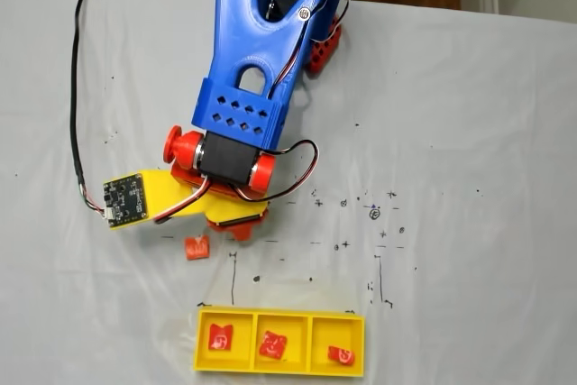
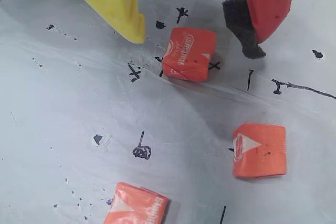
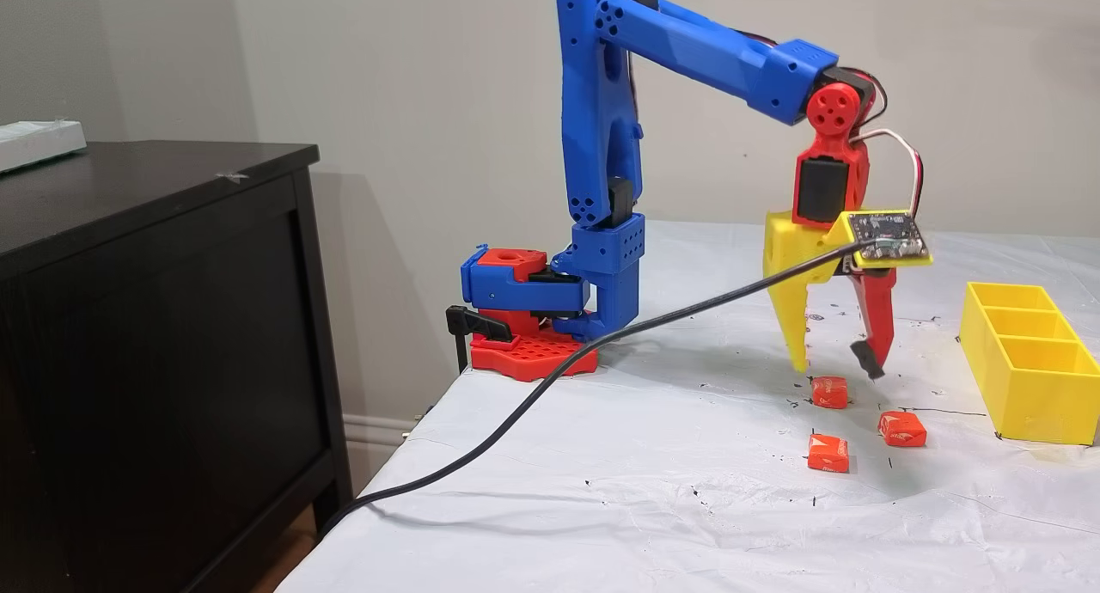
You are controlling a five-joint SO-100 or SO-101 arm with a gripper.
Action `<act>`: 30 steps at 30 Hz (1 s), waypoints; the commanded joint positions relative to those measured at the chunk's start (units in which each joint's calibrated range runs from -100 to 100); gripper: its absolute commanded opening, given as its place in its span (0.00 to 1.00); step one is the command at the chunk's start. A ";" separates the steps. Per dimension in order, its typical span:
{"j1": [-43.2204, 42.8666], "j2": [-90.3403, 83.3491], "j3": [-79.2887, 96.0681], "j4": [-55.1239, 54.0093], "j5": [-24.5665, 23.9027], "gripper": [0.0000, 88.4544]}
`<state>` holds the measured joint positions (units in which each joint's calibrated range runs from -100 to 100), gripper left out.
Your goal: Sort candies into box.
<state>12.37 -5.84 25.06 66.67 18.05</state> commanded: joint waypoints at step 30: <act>-1.05 2.61 -1.81 -6.45 -2.20 0.00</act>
<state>10.34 2.20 25.32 57.62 15.16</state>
